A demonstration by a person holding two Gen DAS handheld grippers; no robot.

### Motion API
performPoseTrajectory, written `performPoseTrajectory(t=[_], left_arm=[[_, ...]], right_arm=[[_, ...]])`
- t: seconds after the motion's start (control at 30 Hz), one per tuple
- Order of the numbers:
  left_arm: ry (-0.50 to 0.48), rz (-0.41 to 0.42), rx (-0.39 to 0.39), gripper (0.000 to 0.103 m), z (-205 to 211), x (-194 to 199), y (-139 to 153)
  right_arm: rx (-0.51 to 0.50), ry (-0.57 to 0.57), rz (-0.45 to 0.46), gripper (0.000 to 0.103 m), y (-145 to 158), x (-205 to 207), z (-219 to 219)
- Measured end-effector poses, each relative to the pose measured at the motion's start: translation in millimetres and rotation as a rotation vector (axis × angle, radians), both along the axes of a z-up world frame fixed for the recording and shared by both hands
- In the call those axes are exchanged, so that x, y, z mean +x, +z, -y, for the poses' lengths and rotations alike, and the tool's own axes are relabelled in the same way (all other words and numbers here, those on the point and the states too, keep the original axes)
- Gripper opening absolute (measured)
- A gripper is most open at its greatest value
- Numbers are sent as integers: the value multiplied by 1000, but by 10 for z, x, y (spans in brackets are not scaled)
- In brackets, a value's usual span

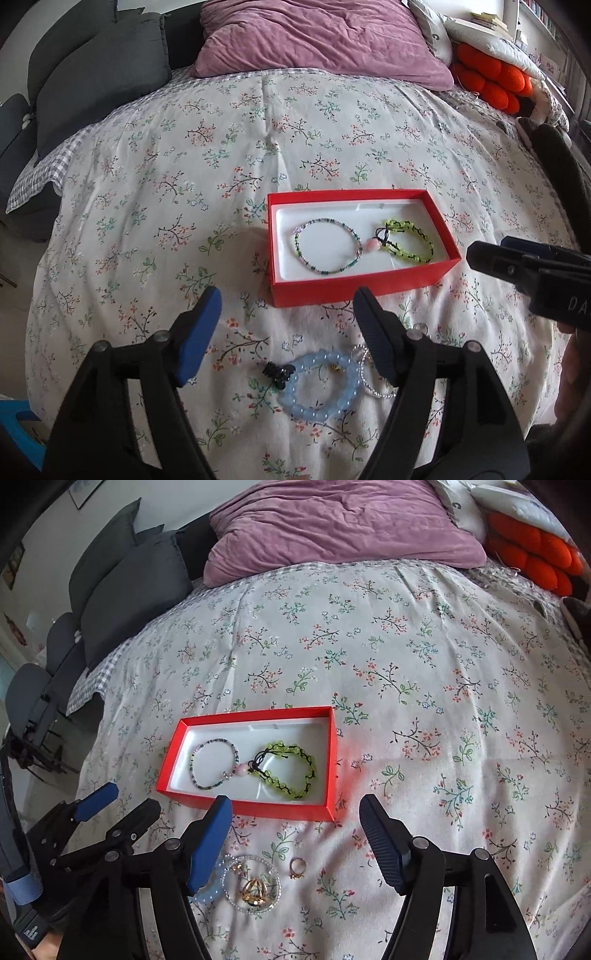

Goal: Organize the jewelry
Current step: 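Lift both open tools away from the red box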

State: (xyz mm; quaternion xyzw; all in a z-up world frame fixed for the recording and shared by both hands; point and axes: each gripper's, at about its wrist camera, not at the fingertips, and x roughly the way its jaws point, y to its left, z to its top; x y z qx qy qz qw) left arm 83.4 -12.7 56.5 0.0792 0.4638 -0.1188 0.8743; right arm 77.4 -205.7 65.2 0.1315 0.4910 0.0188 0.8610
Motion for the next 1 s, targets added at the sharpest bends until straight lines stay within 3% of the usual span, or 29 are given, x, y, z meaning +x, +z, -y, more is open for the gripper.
performPoseTrajectory(t=[0.17,0.53,1.0], left_arm=[[11,-22,6,81,-71,-133,16],[13,-105,-63,87,-289,-317,-6],[-30,-222,-51,87,-506,-369,-392]], right_arm=[[-20,-11,1,77,28,-128,-3],[-51,14,29,83,92,-425,-118],[-147,117,-45,83,-206,-493,-345]])
